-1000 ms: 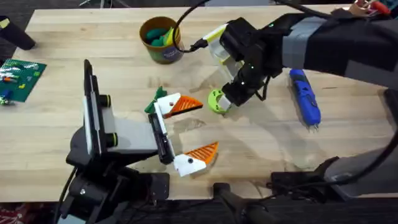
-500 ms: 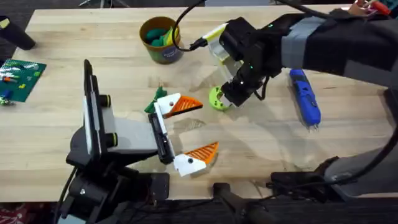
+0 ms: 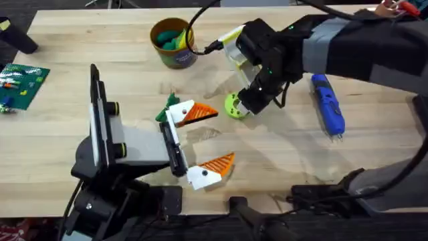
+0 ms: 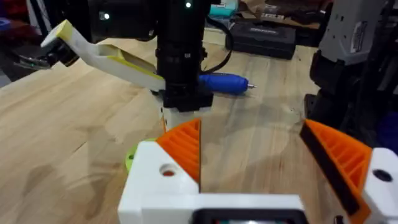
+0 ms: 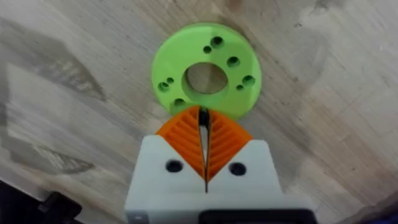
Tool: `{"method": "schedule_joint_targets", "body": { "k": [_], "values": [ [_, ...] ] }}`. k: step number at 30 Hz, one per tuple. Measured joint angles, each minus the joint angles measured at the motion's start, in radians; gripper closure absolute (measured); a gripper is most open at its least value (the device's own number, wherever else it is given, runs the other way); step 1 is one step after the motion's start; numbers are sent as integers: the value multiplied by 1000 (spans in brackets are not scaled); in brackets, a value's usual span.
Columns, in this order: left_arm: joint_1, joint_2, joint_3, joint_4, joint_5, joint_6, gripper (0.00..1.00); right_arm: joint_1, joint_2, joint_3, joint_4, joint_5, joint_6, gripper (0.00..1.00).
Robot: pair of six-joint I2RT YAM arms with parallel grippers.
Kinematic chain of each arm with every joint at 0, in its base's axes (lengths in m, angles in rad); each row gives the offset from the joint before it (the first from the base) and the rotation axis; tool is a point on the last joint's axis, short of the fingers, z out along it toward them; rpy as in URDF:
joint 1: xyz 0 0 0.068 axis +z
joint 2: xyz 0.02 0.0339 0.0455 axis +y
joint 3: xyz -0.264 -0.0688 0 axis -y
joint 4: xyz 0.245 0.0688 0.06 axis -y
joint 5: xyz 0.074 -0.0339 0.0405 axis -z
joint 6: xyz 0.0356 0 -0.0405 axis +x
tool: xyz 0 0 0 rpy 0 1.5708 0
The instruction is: Pick up the gripper from the table and insert it into the empty holder that is missing its gripper. Then pick up a screw, insert it into the mounting hole, and use the screwdriver to tighten it. Finally, clean up the table by picking up the vegetable and placing it into the bucket.
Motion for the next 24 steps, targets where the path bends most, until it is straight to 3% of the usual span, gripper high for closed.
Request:
{"method": "schedule_joint_targets", "body": {
  "k": [9,17,24],
  "values": [
    [0,0,0,0,0,0,14,0,-22,-1,-16,0,0,994],
    [0,0,0,0,0,0,14,0,-170,0,-72,0,0,994],
    [0,0,0,0,0,0,14,0,-278,95,-212,0,0,994]
  ]
}}
